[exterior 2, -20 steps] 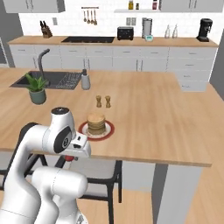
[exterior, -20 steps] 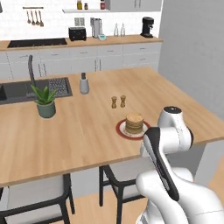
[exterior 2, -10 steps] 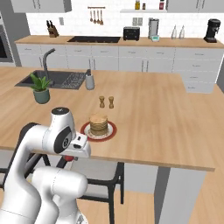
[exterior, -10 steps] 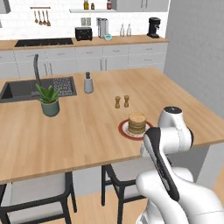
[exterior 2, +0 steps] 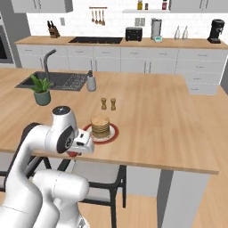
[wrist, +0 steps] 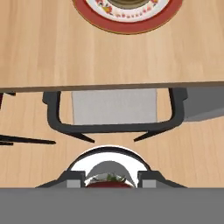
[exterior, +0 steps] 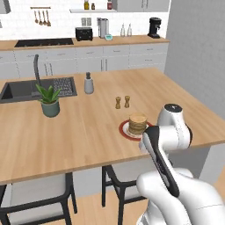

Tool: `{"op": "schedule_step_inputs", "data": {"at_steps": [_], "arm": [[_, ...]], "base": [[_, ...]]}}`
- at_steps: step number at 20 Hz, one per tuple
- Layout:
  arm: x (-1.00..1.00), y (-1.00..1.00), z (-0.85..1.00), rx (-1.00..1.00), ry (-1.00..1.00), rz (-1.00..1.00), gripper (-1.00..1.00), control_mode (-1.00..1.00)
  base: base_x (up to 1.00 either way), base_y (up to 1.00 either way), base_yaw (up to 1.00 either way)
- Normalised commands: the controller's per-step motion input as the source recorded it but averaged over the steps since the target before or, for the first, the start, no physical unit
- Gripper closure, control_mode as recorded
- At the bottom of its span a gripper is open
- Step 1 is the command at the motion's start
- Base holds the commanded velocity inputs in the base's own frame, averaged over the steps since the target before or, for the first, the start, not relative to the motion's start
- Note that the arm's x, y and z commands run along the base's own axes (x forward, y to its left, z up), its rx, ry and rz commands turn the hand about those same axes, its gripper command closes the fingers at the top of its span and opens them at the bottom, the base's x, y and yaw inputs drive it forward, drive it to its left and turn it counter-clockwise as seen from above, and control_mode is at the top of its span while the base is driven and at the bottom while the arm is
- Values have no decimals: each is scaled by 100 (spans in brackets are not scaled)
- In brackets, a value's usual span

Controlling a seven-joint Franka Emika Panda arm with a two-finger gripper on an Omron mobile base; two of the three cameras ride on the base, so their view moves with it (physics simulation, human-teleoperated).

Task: Take the strawberry from the fridge and place it on top of the pancake, located on the dining counter.

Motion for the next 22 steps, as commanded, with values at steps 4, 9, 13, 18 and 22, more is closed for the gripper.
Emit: {"op": "schedule_step_inputs", "data": {"at_steps": [4, 9, 13, 18, 22], "arm": [[84, -1, 55, 0, -27, 0, 100, -100], [91, -20, 29, 3, -15, 0, 100, -100], [67, -3, 58, -2, -5, 0, 100, -100], [48, -1, 52, -6, 0, 0, 100, -100], [100, -43, -27, -2, 0, 0, 100, -100]], "base": [[0, 0, 0], [0, 0, 0], [0, 0, 0], [0, 0, 0], [0, 0, 0]]}}
